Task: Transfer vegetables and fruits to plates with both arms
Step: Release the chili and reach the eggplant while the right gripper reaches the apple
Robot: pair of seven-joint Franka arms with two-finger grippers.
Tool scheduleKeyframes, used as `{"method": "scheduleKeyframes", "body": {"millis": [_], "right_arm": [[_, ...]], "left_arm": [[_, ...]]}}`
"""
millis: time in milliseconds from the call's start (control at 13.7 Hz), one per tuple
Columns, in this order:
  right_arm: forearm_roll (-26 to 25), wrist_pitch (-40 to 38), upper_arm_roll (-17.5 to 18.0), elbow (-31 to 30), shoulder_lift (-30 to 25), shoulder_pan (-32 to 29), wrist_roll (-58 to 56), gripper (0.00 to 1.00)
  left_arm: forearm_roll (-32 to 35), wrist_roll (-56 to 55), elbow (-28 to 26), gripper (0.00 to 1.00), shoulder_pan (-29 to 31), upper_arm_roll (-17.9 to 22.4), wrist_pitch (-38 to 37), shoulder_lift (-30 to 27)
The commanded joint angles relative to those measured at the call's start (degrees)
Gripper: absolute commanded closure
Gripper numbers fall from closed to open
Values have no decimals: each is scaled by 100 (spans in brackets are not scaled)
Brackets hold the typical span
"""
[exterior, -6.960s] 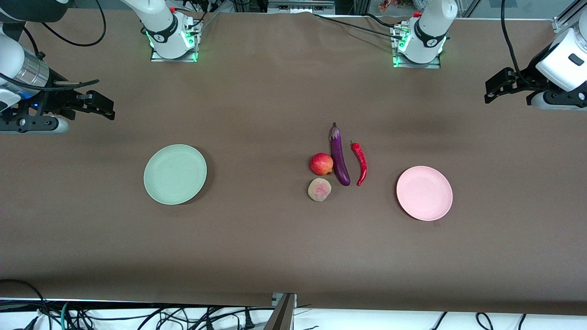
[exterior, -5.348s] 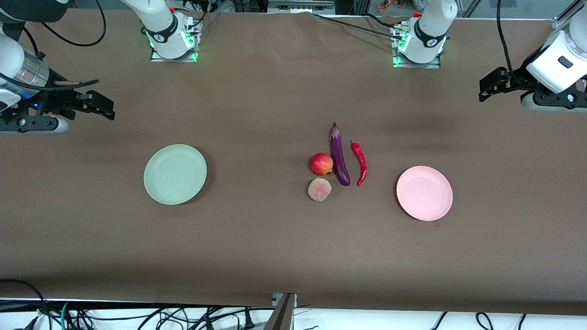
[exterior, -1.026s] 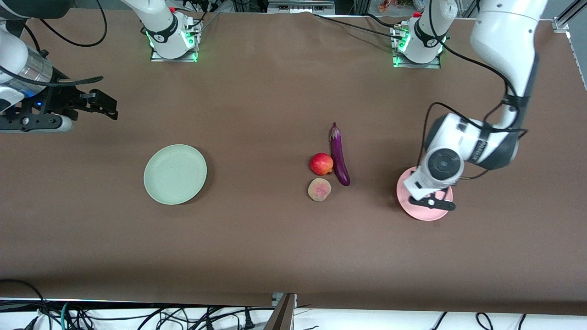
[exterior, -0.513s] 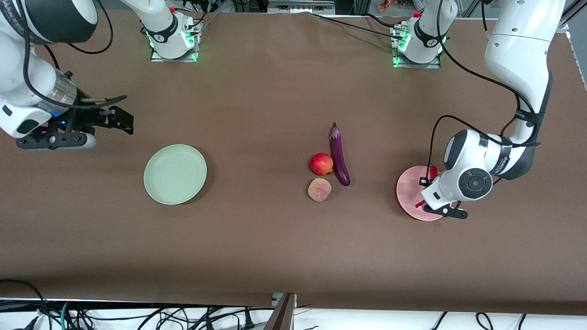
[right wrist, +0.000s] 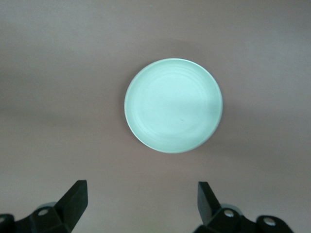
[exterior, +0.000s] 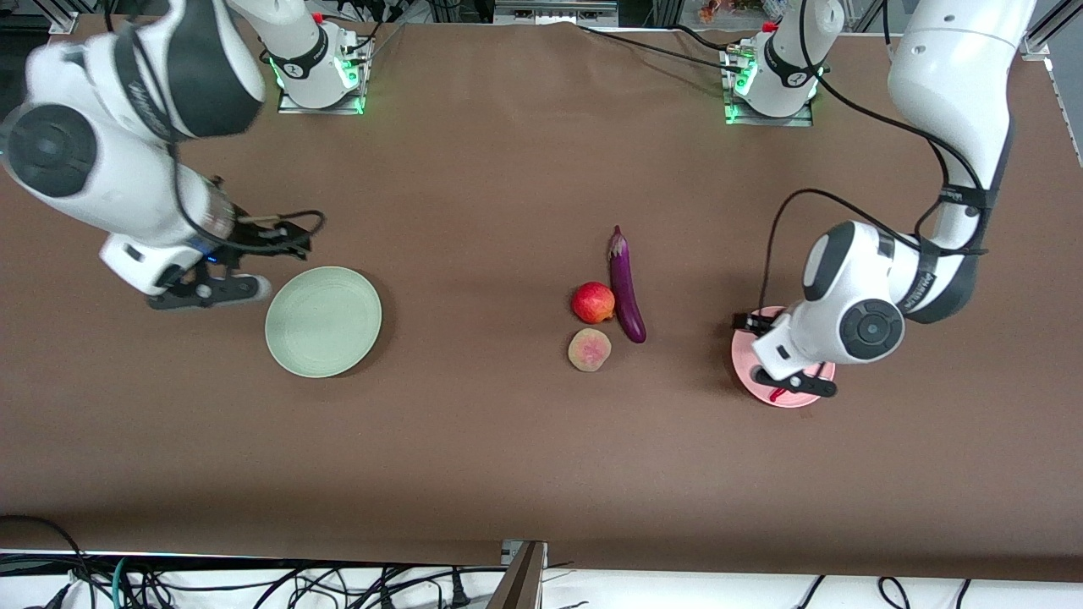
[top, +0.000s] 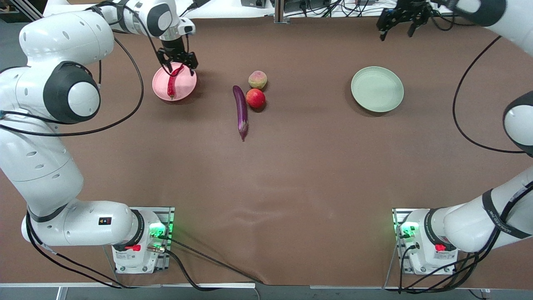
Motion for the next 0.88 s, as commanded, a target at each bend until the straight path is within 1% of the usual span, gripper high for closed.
{"method": "scheduleKeyframes", "body": {"millis": [0,147,220,293,366,440,586,659,806], "right_arm": [[174,623,-15,175,604,513,1229,0],[472,1483,-23,236,1053,908,1918,0],[622,1801,-15,393,1299,1032,2208,0],[754,1926,-14,586,1536,1155,2507,0],[807,2014,-14,832,1773,1322,2867,0],[799,2093,-23,1078,2002,1558,3375,0],[746,2496,-41,1299,2346,1954,4211,0],[720,2638,-50,1291,2408,2052,4415,0],[658,2657,-50,1291,2426,2070,4426,0]], "left_arm": [[-438,-274,-372,0,-15,-387,-20,-119],[-544,-407,-653,0,-24,-721,234,-110],[-553,-408,-881,0,-33,-853,409,-93],[-553,-495,-1188,0,-33,-1124,690,-127],[-501,-774,-1504,0,-24,-1283,1075,-171],[-501,-881,-1742,0,-33,-1294,1523,-172],[-501,-1004,-2095,0,-356,-1276,2385,-49],[-466,-1240,-2192,0,-480,-1276,2571,4],[-378,-1461,-2263,0,-604,-1241,2731,100]]}}
